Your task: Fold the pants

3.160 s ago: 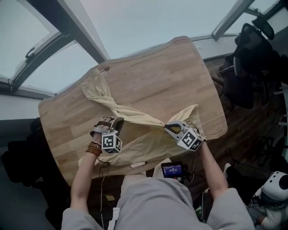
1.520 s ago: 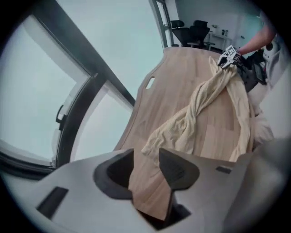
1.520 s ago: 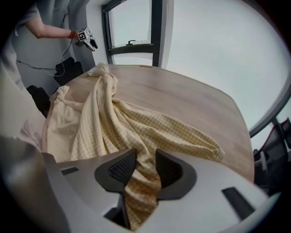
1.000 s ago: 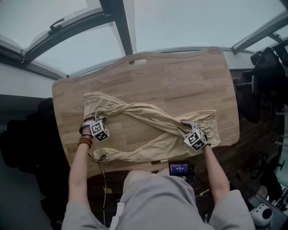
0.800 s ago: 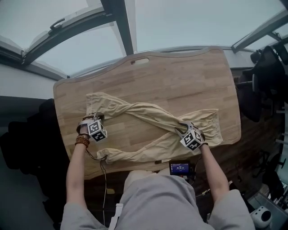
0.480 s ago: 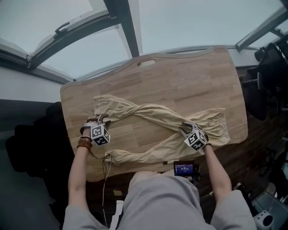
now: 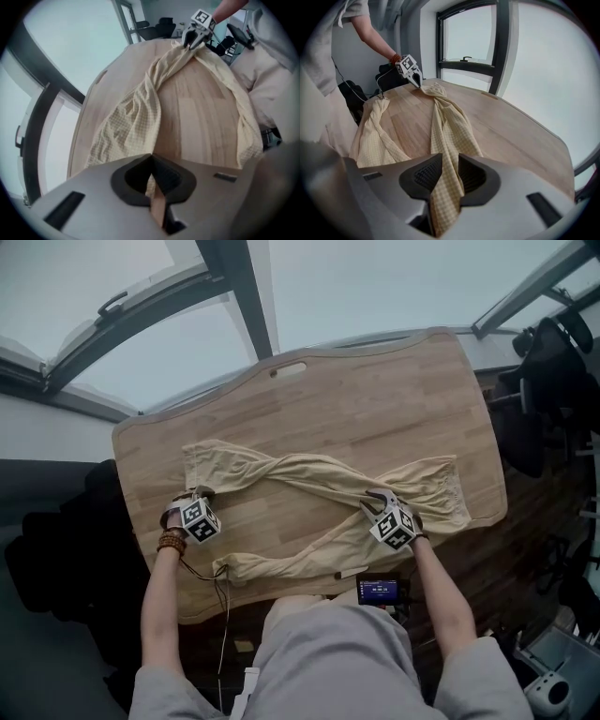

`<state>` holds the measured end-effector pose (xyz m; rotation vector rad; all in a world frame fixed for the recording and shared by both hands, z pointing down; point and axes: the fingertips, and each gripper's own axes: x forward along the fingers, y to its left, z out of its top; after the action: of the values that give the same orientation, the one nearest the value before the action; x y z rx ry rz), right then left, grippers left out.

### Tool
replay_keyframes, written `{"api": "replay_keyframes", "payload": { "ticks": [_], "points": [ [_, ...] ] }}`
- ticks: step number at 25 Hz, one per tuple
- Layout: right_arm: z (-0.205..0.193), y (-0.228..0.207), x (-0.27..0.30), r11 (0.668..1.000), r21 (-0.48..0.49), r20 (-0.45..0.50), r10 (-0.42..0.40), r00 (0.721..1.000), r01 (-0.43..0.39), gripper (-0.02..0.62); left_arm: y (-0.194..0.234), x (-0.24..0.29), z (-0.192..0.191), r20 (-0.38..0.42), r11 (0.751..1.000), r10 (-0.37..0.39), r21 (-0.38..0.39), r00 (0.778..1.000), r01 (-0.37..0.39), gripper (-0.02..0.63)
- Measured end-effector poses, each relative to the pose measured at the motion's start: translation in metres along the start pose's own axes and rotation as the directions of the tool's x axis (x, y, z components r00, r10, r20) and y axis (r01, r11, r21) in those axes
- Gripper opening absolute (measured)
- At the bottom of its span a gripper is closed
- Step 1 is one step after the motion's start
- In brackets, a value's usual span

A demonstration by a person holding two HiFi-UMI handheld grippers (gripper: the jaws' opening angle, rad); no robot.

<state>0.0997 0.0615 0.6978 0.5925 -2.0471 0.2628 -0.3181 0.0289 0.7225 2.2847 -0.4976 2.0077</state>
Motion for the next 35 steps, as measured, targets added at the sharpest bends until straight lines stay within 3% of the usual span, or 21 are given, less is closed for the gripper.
{"api": "replay_keyframes", "payload": {
  "ticks": [3,5,9,10,13,14,15,16,19,20,22,24,25,26,29,30,32,34,35],
  "points": [
    [-0.006,0.004,0.015,0.998,-0.063,-0.052,0.005,0.999,-0.008,0.109,-0.001,-0.057,0.001,0.026,0.997,-0.050,0.061,0.998,0.048,0.008],
    [-0.013,0.015,0.020,0.991,-0.120,-0.097,0.050,0.994,-0.061,0.099,0.002,-0.100,-0.013,0.013,0.988,-0.144,0.053,0.990,0.143,0.008],
    [-0.013,0.061,0.003,0.933,-0.237,-0.105,0.251,0.962,-0.269,0.072,0.033,-0.168,-0.046,-0.029,0.920,-0.384,-0.096,0.923,0.380,0.008],
    [-0.013,0.069,-0.002,0.920,-0.256,-0.100,0.281,0.954,-0.298,0.072,0.054,-0.173,-0.048,-0.013,0.912,-0.389,-0.143,0.921,0.383,0.008],
    [-0.013,0.079,-0.016,0.912,-0.260,-0.075,0.309,0.948,-0.318,0.083,0.132,-0.150,-0.050,0.050,0.933,-0.216,-0.285,0.975,0.221,0.016],
    [-0.013,0.080,-0.019,0.914,-0.253,-0.070,0.311,0.948,-0.318,0.097,0.145,-0.138,-0.055,0.042,0.926,-0.187,-0.325,0.981,0.191,0.036],
    [-0.012,0.078,-0.023,0.917,-0.247,-0.065,0.308,0.949,-0.314,0.104,0.147,-0.127,-0.064,0.013,0.918,-0.191,-0.353,0.981,0.183,0.109],
    [-0.011,0.074,-0.026,0.923,-0.236,-0.056,0.298,0.953,-0.303,0.109,0.143,-0.116,-0.077,-0.034,0.912,-0.210,-0.367,0.977,0.183,0.173],
    [-0.013,0.038,-0.039,0.971,-0.109,0.015,0.214,0.977,-0.211,0.121,0.116,-0.086,-0.122,-0.163,0.906,-0.206,-0.405,0.965,0.125,0.183],
    [-0.019,0.017,-0.043,0.987,-0.029,0.037,0.158,0.987,-0.157,0.125,0.106,-0.077,-0.134,-0.170,0.889,-0.180,-0.450,0.969,0.086,0.183],
    [-0.043,-0.035,-0.051,0.989,0.145,0.033,0.014,0.999,-0.018,0.127,0.083,-0.061,-0.148,-0.122,0.811,-0.130,-0.584,0.984,0.035,0.183],
    [-0.076,-0.090,-0.059,0.950,0.277,-0.017,-0.143,0.990,0.142,0.129,0.051,-0.044,-0.152,-0.063,0.716,-0.104,-0.698,0.993,0.030,0.183],
    [-0.091,-0.116,-0.064,0.921,0.325,-0.043,-0.213,0.976,0.215,0.129,0.036,-0.037,-0.153,-0.053,0.685,-0.095,-0.728,0.994,0.027,0.183],
    [-0.104,-0.141,-0.067,0.888,0.368,-0.064,-0.270,0.961,0.275,0.127,0.023,-0.031,-0.153,-0.054,0.672,-0.084,-0.741,0.995,0.016,0.183],
    [-0.128,-0.194,-0.067,0.812,0.469,-0.106,-0.339,0.935,0.348,0.124,0.001,-0.019,-0.146,-0.067,0.675,-0.039,-0.737,0.997,-0.023,0.154],
    [-0.131,-0.202,-0.061,0.811,0.474,-0.119,-0.328,0.937,0.343,0.107,-0.004,-0.016,-0.142,-0.065,0.672,-0.033,-0.740,0.997,-0.026,0.133],
    [-0.136,-0.209,-0.044,0.850,0.410,-0.159,-0.291,0.943,0.331,0.095,-0.016,-0.010,-0.138,-0.081,0.671,-0.044,-0.741,0.996,-0.031,0.115],
    [-0.139,-0.219,-0.033,0.877,0.335,-0.185,-0.298,0.936,0.345,0.082,-0.029,-0.005,-0.144,-0.140,0.694,-0.057,-0.717,0.989,-0.062,0.091],
    [-0.140,-0.230,-0.032,0.866,0.333,-0.187,-0.328,0.926,0.374,0.076,-0.034,-0.003,-0.151,-0.178,0.708,-0.051,-0.701,0.983,-0.090,0.067]
  ]
}}
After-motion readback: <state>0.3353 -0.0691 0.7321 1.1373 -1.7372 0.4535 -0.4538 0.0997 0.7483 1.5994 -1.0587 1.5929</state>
